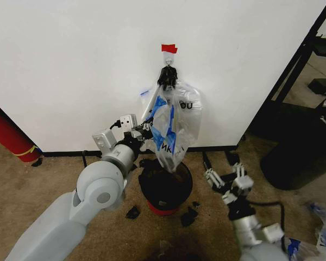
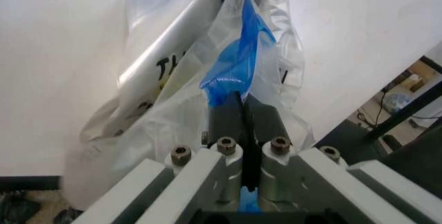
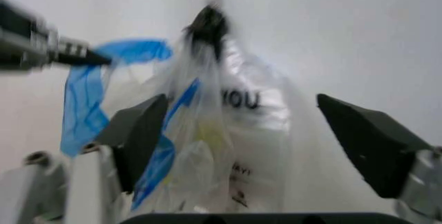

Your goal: Pick up the garbage bag from the wall and place it over the trash bin.

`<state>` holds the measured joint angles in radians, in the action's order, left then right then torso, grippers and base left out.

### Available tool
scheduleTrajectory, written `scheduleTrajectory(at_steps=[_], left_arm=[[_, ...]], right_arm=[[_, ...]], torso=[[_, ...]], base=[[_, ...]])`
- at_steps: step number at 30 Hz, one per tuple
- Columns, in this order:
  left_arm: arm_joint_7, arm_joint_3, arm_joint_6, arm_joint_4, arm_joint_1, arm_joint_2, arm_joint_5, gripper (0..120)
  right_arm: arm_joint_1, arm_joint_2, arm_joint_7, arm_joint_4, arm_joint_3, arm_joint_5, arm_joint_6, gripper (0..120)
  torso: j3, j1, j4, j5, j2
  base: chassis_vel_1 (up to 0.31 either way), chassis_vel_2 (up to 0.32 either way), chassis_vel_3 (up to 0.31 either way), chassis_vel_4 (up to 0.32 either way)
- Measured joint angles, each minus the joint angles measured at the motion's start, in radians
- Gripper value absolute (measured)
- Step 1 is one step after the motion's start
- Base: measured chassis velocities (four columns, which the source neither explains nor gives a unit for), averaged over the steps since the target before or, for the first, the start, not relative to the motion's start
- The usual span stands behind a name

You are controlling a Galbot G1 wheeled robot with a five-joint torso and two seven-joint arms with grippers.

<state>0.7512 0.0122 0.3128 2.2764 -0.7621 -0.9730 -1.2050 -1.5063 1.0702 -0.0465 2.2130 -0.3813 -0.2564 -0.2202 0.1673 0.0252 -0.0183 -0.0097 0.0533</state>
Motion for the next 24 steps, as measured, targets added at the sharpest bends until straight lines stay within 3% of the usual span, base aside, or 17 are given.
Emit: scheduleTrajectory(at_steps=[4, 11, 16, 24], left_arm=[[0.000, -0.001, 0.000, 0.001, -0.002, -0.004, 0.002, 0], [-0.001, 0.023, 0.000, -0.021, 0.032, -0.022, 0.001, 0], [-0.001, 0.022, 0.000, -0.023, 0.034, -0.023, 0.000, 0], [-0.001, 0.016, 0.000, -0.019, 0.035, -0.015, -0.007, 0]], right_arm=[[0.203, -0.138, 0.029, -0.083, 0.091, -0.081, 0.083, 98], [0.491, -0.209, 0.047, -0.220, 0.271, -0.090, 0.142, 100], [0.595, -0.179, 0.043, -0.288, 0.383, -0.098, 0.162, 94], [0.711, -0.045, 0.020, -0.474, 0.504, 0.017, 0.139, 81]], torso=[[0.000, 0.000, 0.0006, 0.0000, 0.000], [0.000, 0.000, 0.0000, -0.0001, 0.000], [0.000, 0.000, 0.0004, -0.0002, 0.000], [0.000, 0.000, 0.0003, -0.0003, 0.000]], base=[[0.000, 0.000, 0.000, 0.000], [0.000, 0.000, 0.000, 0.000], [0.000, 0.000, 0.000, 0.000], [0.000, 0.000, 0.000, 0.000]])
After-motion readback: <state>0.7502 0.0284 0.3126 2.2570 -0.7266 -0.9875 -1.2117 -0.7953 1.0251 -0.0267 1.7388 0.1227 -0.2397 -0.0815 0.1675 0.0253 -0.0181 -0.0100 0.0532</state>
